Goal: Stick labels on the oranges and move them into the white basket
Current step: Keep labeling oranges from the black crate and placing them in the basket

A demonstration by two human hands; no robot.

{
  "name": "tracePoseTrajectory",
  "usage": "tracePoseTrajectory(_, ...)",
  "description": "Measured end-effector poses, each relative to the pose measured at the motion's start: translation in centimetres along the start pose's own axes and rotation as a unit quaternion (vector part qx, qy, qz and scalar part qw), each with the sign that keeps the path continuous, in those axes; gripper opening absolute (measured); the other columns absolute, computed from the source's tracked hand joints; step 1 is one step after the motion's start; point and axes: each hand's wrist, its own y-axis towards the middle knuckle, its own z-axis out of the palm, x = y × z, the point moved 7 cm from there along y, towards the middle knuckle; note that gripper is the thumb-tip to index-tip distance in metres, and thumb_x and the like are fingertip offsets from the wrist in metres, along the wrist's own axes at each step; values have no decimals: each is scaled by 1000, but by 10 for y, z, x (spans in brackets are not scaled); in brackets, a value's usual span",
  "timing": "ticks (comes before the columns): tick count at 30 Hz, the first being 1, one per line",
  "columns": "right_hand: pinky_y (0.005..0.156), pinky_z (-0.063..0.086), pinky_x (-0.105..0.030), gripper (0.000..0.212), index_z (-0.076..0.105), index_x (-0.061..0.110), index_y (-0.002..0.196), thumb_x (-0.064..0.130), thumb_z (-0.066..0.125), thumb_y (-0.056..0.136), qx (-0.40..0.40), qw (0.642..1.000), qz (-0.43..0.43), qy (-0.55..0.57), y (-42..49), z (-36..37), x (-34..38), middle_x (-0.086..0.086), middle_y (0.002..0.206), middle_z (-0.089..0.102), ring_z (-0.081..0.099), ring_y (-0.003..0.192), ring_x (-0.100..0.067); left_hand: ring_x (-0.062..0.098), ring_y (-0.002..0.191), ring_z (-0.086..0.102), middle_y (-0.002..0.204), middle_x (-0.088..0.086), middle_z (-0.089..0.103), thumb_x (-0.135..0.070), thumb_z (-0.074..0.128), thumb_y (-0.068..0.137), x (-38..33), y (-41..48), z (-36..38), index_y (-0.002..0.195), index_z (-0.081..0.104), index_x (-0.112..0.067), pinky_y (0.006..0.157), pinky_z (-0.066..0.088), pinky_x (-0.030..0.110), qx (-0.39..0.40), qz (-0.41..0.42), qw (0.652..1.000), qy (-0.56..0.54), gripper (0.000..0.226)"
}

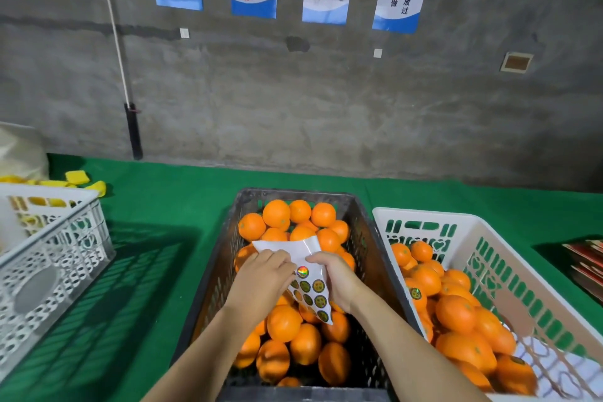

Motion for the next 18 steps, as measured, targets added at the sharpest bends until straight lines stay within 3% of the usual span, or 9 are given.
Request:
tracePoseTrajectory(6,104,47,-53,37,65,1,124,18,52,94,-15,999,32,35,0,7,-5,-23,115,71,65,110,-43,18,66,60,80,-1,65,-15,82,79,4,-6,4,78,70,-17,55,54,33,28,-25,998,-49,12)
tracePoseTrajectory(9,78,54,-42,24,65,-2,108,14,55,94,-93,994,26,45,6,-3,-8,-20,101,73,68,90,-39,18,76,60,87,-2,64,-9,76,84,15,-11,7,77,66,-16,60,53,35,26,-93,989,-109,14)
tracePoseTrajectory(11,59,44,-34,9,58,3,88,11,57,92,-148,989,-5,29,7,-11,-6,-18,81,64,58,71,-30,9,102,58,109,-12,64,-25,69,93,30,-16,10,83,66,-28,82,49,29,8,-189,957,-220,11)
tracePoseTrajectory(14,56,29,-35,20,48,11,68,9,57,85,-128,982,-71,-117,14,-8,-1,-10,61,43,39,57,-22,8,133,43,134,-10,58,-57,63,87,49,-22,27,86,69,-37,107,34,37,24,-294,881,-370,21)
tracePoseTrajectory(15,55,27,-34,24,45,13,65,9,58,85,-90,980,-80,-158,16,1,-2,-8,58,39,36,54,-21,13,132,48,130,-5,61,-61,62,85,48,-22,31,89,70,-34,106,37,42,40,-303,847,-435,29)
tracePoseTrajectory(17,50,24,-31,24,45,14,66,10,59,85,-3,978,-76,-195,16,20,-6,-4,56,35,32,50,-16,17,103,64,106,2,69,-56,63,88,43,-21,38,89,67,-30,87,47,43,66,-304,789,-529,26)
tracePoseTrajectory(18,50,23,-30,19,46,12,70,9,59,85,28,976,-71,-204,14,27,-9,-4,58,35,31,51,-15,13,89,65,96,0,70,-48,62,92,40,-23,40,89,64,-32,78,48,38,71,-308,785,-534,17)
